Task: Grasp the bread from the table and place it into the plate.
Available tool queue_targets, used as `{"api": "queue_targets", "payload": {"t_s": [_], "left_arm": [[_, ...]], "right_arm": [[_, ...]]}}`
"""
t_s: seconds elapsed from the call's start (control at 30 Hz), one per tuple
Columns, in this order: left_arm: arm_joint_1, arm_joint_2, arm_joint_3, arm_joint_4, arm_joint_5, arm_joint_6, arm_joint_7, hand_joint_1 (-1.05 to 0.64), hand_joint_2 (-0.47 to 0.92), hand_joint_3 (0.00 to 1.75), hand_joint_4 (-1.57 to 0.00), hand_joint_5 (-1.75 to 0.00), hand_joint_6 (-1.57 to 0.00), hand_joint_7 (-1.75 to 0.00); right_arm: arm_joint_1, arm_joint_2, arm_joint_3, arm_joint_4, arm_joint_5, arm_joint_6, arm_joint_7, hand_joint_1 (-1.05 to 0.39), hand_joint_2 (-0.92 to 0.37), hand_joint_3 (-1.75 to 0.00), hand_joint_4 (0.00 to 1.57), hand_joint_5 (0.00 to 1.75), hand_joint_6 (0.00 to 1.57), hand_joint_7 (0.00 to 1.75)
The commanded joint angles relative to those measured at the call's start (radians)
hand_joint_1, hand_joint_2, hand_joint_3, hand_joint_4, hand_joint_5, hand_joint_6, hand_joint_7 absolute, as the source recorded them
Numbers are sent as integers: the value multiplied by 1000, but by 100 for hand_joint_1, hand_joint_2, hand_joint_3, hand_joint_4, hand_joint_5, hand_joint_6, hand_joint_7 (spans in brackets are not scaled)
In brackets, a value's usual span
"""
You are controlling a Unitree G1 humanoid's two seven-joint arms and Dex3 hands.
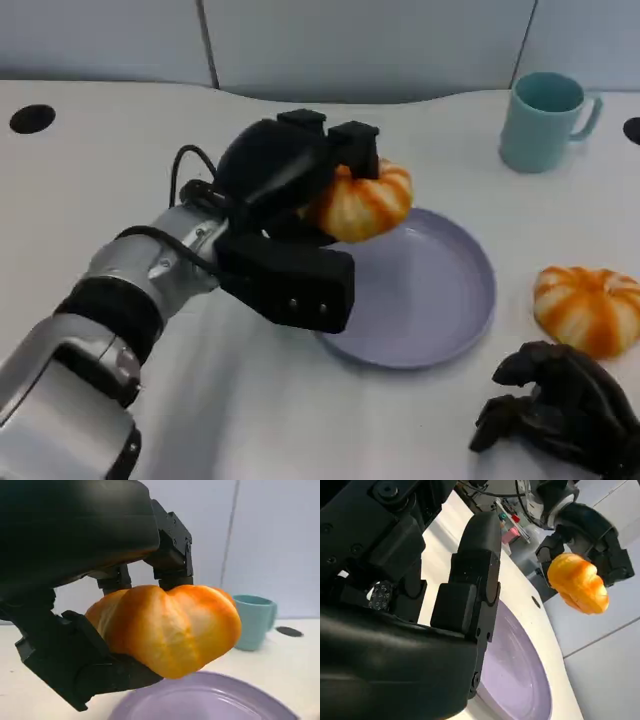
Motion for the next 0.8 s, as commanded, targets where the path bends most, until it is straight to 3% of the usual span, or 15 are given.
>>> {"api": "queue_targets", "payload": {"t_s": [0.03, 0.2, 0.33, 0.47, 0.53, 0.6, 0.63, 0.67, 0.8], "left_arm": [[-29, -41, -9, 29, -5, -12, -16, -36, 61, 100, -99, -175, -78, -175], [-31, -87, -20, 69, 2, 20, -14, -25, 41, 139, -104, -175, -83, -175], [-23, -106, -17, 92, -7, 33, -35, -27, 39, 146, -102, -175, -82, -175], [-17, -110, -23, 99, -2, 44, -54, -31, 50, 120, -93, -175, -74, -175], [-19, -107, -17, 101, -15, 45, -108, -31, 52, 118, -88, -175, -70, -175], [-20, -105, -7, 100, -33, 46, -168, -35, 62, 92, -72, -145, -63, -129], [-22, -104, 0, 99, -46, 53, -212, -36, 65, 87, -70, -141, -63, -122], [-22, -103, 4, 97, -55, 59, -239, -38, 71, 69, -58, -131, -51, -99], [-19, -101, 9, 85, -71, 71, -282, -40, 80, 50, -49, -125, -46, -81]], "right_arm": [[31, -15, 3, -19, -4, 30, -21, -105, -37, 0, 157, 40, 157, 21], [40, -15, 8, -41, -7, 42, -31, -105, -37, 0, 157, 40, 157, 21], [46, -16, 14, -62, -5, 58, -39, -105, -37, 0, 157, 41, 157, 22], [48, -13, 14, -63, 3, 62, -36, -105, -36, 0, 157, 40, 157, 21], [47, -11, 14, -59, 4, 58, -36, -105, -36, 0, 157, 39, 157, 21], [48, -9, 14, -60, 4, 59, -40, -105, -36, 0, 157, 39, 157, 21], [49, -8, 13, -65, 7, 65, -44, -105, -36, 0, 157, 39, 157, 21], [50, -7, 13, -68, 9, 70, -47, -105, -35, 0, 157, 40, 157, 22], [51, -7, 13, -74, 14, 77, -51, -105, -34, 0, 157, 40, 157, 22]]}}
